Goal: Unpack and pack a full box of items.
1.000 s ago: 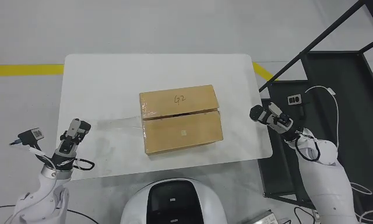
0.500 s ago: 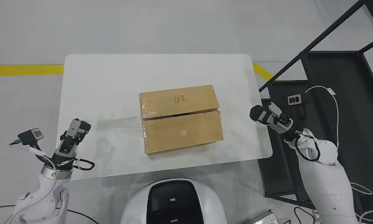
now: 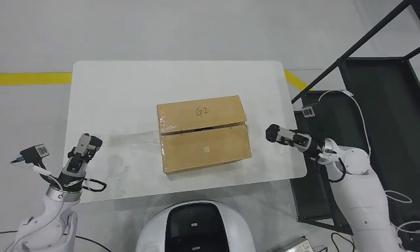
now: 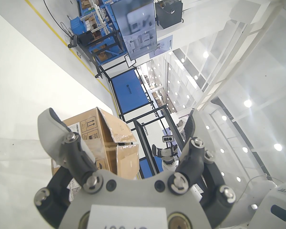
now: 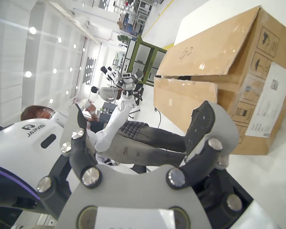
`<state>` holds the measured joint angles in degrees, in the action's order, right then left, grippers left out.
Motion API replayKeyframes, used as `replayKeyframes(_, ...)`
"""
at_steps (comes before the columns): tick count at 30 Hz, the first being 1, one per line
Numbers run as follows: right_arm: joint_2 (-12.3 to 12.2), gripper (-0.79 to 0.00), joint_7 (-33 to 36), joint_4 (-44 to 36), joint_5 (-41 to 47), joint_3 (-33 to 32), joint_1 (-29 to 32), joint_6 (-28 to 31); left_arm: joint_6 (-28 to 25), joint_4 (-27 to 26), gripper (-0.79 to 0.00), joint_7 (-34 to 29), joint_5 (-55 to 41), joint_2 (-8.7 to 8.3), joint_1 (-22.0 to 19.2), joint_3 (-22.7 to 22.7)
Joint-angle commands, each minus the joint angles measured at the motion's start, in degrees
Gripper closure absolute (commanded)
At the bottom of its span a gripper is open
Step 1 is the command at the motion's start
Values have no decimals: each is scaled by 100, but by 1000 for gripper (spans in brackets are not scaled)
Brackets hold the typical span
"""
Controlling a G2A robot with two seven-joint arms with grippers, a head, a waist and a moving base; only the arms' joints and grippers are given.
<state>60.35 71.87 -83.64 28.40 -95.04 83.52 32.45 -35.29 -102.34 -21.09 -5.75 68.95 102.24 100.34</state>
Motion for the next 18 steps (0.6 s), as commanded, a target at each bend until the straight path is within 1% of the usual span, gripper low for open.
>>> replayKeyframes(1,3,-785,-35,147,-185,154,-190,30,0,0,-785,0,0,0,0,0)
replayKeyframes(5,-27,-785,-180,93,-615,378,-409,176,0,0,-785,0,0,0,0,0)
replayKeyframes(9,-83,-785,-428,79,-892,562,-444,425,0,0,-785,0,0,0,0,0)
replayKeyframes(18,-83,-785,-428,79,-892,562,-444,425,0,0,-785,0,0,0,0,0)
